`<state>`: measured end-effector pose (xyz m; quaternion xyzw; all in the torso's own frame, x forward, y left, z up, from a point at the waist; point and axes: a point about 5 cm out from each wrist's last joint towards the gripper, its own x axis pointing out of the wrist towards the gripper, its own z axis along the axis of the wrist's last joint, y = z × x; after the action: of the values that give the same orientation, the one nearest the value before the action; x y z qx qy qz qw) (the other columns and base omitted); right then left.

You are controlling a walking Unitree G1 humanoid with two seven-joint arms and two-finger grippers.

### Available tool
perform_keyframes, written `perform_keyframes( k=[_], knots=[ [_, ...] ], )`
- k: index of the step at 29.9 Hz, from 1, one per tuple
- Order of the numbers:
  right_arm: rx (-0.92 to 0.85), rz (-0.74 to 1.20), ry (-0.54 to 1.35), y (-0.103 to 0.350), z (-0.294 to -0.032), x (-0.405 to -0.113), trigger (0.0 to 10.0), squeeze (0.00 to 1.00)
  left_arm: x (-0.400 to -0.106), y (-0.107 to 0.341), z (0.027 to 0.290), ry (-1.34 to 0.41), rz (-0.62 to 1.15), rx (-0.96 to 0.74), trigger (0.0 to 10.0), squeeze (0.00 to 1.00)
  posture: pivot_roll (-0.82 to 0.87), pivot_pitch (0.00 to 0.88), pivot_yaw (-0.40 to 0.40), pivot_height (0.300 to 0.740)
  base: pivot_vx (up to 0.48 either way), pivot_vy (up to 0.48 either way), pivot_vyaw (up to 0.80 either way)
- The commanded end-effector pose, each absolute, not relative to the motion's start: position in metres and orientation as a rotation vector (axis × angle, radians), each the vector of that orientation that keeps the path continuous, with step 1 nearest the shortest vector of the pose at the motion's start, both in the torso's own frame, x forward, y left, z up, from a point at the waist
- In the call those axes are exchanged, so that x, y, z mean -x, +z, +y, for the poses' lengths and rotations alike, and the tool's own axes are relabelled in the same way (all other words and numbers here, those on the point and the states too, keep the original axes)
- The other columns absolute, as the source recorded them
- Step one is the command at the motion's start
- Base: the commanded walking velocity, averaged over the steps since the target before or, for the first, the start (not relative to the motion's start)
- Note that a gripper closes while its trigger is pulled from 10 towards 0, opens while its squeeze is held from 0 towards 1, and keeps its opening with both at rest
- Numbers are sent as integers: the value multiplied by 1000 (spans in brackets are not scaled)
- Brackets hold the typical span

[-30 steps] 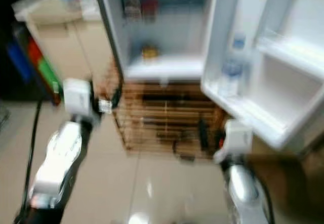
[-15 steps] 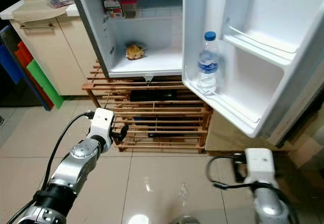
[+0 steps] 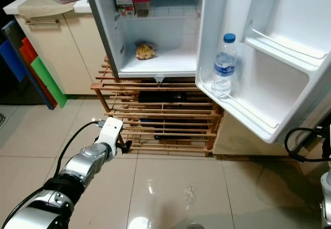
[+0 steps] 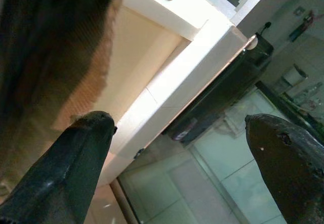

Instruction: Restocking fridge

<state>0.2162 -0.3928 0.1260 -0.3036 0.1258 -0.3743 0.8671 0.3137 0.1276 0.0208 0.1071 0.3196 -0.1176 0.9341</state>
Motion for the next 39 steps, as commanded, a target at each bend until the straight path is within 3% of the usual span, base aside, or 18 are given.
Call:
perform_keyframes(
  k=[1, 5, 8, 12, 15, 16, 21, 23, 25, 29, 34, 35, 36, 39],
  knots=[
    [606, 231, -759, 129, -389, -225, 10000, 0, -314, 19, 130, -233, 663, -224, 10000, 0, -303, 24, 82, 740, 0, 0, 0],
    [543, 199, -690, 130, -378, -235, 10000, 0, -309, 11, 131, -244, 704, -271, 10000, 0, -302, 27, 86, 740, 0, 0, 0],
    [398, 164, -578, 130, -360, -246, 10000, 0, -289, -13, 138, -285, 868, -283, 10000, 0, -304, 30, 95, 740, 0, 0, 0],
    [356, 106, -493, 139, -348, -252, 10000, 0, -278, -23, 143, -295, 929, -292, 10000, 0, -305, 32, 95, 740, 0, 0, 0],
    [200, 52, -171, 159, -295, -259, 10000, 0, -273, -28, 153, -370, 902, -438, 10000, 0, -314, 39, 106, 740, 0, 0, 0],
    [200, 52, -171, 159, -295, -259, 10000, 0, -273, -28, 153, -370, 902, -438, 10000, 0, -314, 39, 106, 740, 0, 0, 0],
    [-93, 103, 518, 177, -185, -234, 10000, 0, -261, -38, 159, -548, 946, -660, 10000, 0, -314, 37, 122, 740, 0, 0, 0],
    [-190, 114, 693, 181, -162, -221, 10000, 0, -249, -47, 161, -601, 977, -748, 10000, 0, -311, 37, 124, 740, 0, 0, 0],
    [-233, 107, 739, 184, -156, -217, 10000, 0, -243, -51, 161, -613, 998, -747, 10000, 0, -306, 36, 123, 740, 0, 0, 0],
    [-281, 107, 717, 183, -160, -221, 10000, 0, -235, -57, 159, -628, 1020, -731, 10000, 0, -298, 38, 121, 740, 0, 0, 0],
    [-176, 177, 455, 166, -190, -242, 10000, 0, -232, -59, 153, -625, 991, -702, 10000, 0, -286, 39, 114, 740, 0, 0, 0],
    [-110, 187, 325, 161, -202, -250, 10000, 0, -237, -56, 148, -601, 949, -681, 10000, 0, -277, 40, 106, 740, 0, 0, 0],
    [36, 133, 97, 160, -221, -262, 10000, 0, -264, -36, 136, -477, 789, -527, 10000, 0, -271, 40, 102, 740, 0, 0, 0],
    [80, 82, 17, 161, -223, -265, 10000, 0, -291, -11, 135, -367, 625, -349, 10000, 0, -268, 39, 100, 740, 0, 0, 0]
  ],
)
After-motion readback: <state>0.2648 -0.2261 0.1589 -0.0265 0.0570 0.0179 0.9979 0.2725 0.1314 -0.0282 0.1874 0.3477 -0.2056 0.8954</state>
